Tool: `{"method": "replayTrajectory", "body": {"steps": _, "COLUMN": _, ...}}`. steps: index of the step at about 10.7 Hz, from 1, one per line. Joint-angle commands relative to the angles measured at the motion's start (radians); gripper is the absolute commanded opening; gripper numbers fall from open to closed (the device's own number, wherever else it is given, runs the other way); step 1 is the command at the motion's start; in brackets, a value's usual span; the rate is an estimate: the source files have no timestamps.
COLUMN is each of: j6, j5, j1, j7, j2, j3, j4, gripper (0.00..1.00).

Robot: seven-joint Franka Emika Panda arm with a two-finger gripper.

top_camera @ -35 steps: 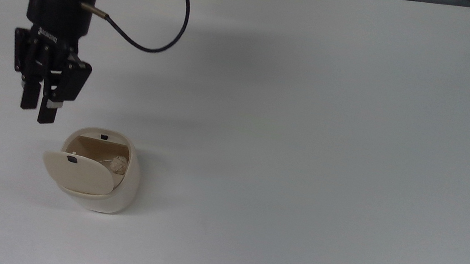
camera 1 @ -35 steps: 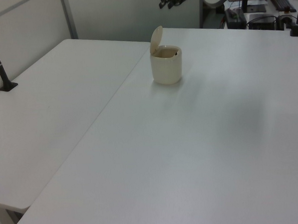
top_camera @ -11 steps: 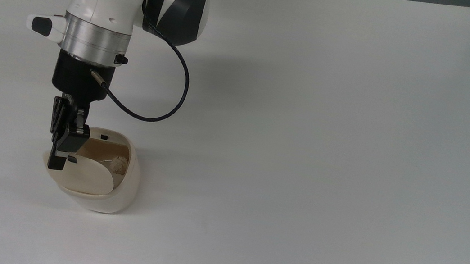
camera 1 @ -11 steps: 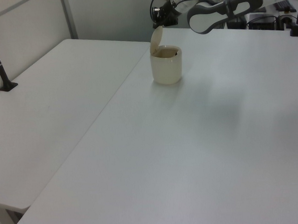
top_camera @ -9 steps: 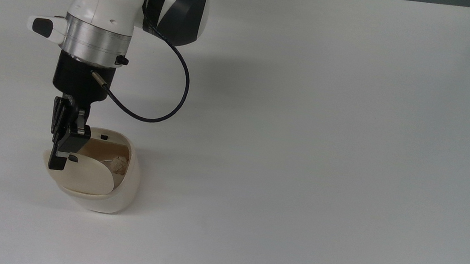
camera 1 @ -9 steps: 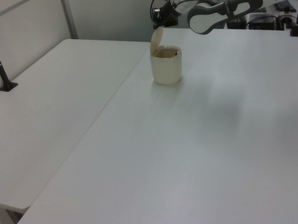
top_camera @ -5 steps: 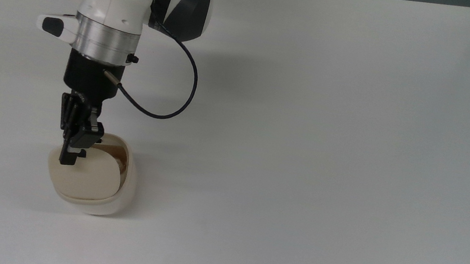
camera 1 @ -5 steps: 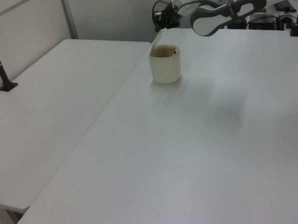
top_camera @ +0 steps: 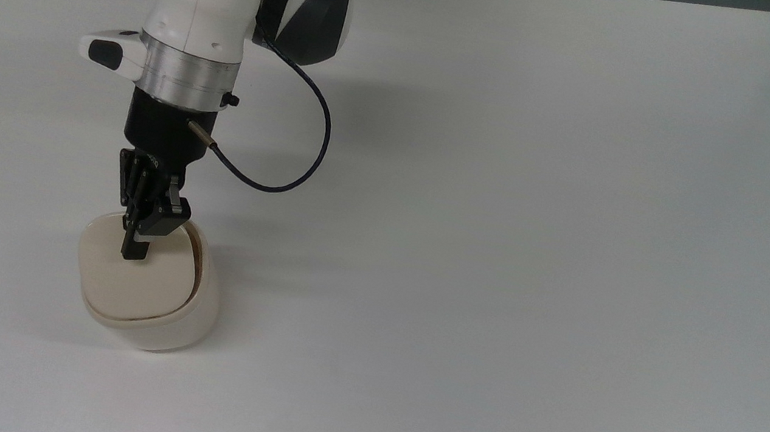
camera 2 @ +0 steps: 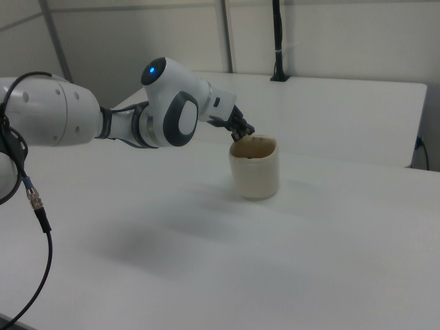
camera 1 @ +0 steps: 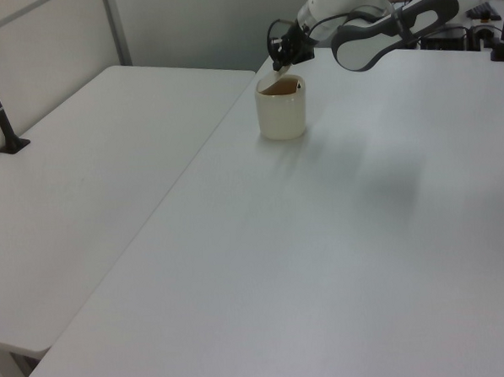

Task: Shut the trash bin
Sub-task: 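Push the open lid down onto the bin rim with the gripper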

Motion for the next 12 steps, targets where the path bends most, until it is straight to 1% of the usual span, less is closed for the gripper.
{"method": "replayTrajectory", "body": {"steps": 1, "j6": 0.004, "j5": -0.018, "j1": -0.010, "j7": -0.060, "j2": -0.059, "j3": 0.006, "j4": -0.105, "gripper": 0.00}}
{"method": "replayTrajectory", "body": {"steps": 6, "j6": 0.003, "j5": -0.018, "j1": -0.021, "j7": -0.141, "j2": -0.049, "j3": 0.009, "j4": -0.179, "gripper": 0.00}}
{"method": "replayTrajectory", "body": {"steps": 8, "j6": 0.001, "j5": -0.016, "j1": -0.022, "j7": -0.139, "j2": -0.054, "j3": 0.022, "j4": -0.175, "gripper": 0.00}}
{"method": "replayTrajectory", "body": {"steps": 10, "j6": -0.028, "j5": -0.004, "j1": -0.031, "j7": -0.139, "j2": -0.112, "j3": 0.022, "j4": -0.170, "gripper": 0.00}}
{"method": "replayTrajectory", "body": {"steps": 12, "j6": -0.159, "j5": 0.001, "j1": -0.039, "j7": -0.142, "j2": -0.208, "j3": 0.023, "j4": -0.161, "gripper": 0.00}}
